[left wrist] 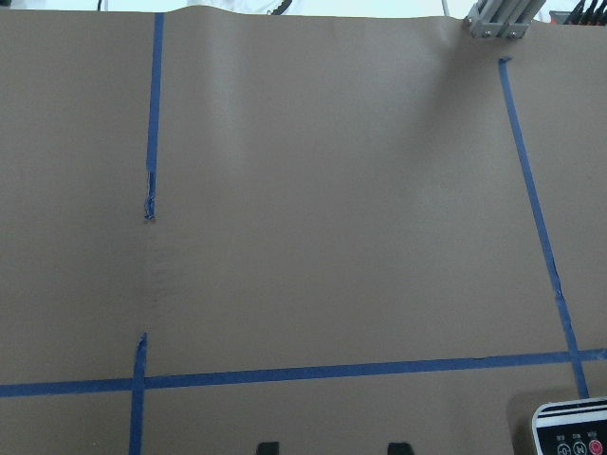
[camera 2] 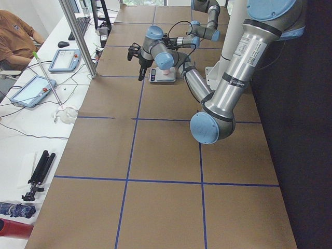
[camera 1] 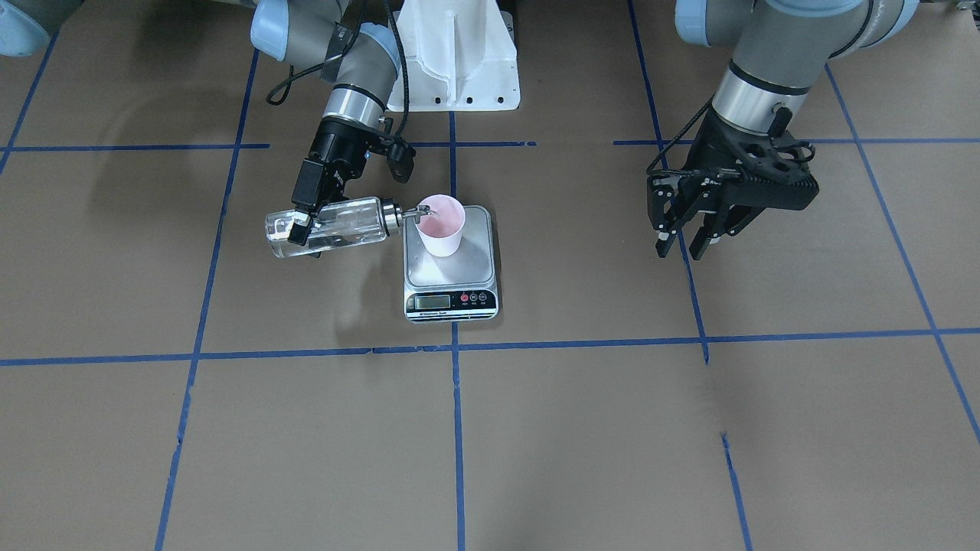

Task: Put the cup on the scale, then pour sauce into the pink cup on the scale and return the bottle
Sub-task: 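Tilt the bottle spout down into the pink cup with the right gripper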

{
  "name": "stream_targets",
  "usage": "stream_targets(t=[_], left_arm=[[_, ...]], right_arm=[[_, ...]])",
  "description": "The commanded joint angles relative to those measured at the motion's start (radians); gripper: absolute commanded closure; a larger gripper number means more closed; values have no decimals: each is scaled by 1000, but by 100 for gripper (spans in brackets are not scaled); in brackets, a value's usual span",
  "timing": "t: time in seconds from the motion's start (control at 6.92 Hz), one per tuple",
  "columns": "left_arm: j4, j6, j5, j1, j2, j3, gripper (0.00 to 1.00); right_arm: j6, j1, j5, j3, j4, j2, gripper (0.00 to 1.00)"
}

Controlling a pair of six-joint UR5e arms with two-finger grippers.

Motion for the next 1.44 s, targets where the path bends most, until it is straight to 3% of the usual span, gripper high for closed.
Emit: stream_targets(t=[0.0, 1.3], left_arm=[[0, 0, -2, 0, 2, 6, 51], [0, -3, 0, 2, 2, 12, 50]], right_arm=[[-37, -7, -23, 0, -13, 0, 100], [-265, -2, -97, 5, -17, 0, 100]])
